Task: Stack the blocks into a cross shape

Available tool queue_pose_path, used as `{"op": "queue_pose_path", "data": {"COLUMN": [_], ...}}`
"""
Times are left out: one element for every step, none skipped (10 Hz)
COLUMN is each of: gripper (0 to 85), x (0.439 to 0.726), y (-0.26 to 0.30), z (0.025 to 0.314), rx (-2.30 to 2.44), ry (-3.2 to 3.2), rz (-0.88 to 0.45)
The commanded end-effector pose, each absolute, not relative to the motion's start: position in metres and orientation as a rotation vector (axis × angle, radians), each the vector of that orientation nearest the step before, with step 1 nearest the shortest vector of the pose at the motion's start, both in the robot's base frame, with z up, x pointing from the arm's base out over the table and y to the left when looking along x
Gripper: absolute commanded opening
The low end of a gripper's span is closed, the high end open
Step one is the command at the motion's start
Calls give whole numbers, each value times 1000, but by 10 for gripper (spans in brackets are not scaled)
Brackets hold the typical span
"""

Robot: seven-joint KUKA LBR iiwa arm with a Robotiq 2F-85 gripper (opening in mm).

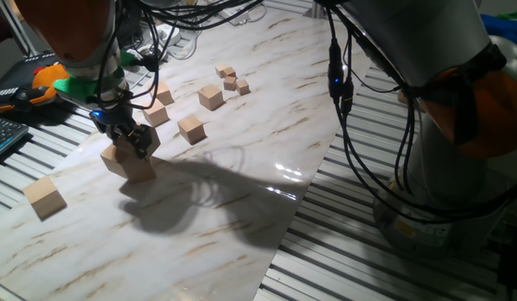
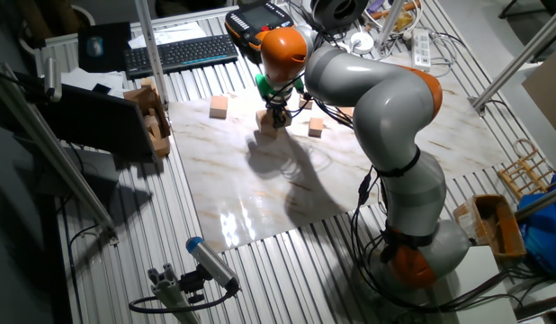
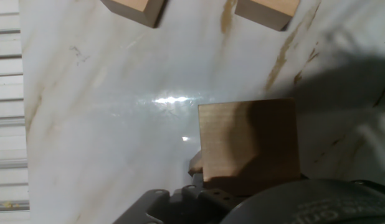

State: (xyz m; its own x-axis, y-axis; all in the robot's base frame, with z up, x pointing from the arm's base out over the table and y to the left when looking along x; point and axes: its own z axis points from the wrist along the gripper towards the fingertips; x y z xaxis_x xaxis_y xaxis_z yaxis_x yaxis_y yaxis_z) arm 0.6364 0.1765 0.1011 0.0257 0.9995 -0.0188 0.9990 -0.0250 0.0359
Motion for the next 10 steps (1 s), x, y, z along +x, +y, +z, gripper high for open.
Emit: {"op": "queue_pose_path", "data": {"gripper": [0,0,0,0,0,0,0,0,0,0], "x": [636,636,636,636,636,636,636,636,636,636], "y": [176,176,176,176,176,176,176,176,176,176], "z": [101,101,101,101,101,101,101,101,101,101], "rx": [2224,2224,2224,2220,2217,2214,2212,2211,2211,2210], "ry": [2165,2166,2165,2165,2165,2166,2164,2166,2166,2165], "rz": [17,18,20,23,27,30,30,30,30,32]}}
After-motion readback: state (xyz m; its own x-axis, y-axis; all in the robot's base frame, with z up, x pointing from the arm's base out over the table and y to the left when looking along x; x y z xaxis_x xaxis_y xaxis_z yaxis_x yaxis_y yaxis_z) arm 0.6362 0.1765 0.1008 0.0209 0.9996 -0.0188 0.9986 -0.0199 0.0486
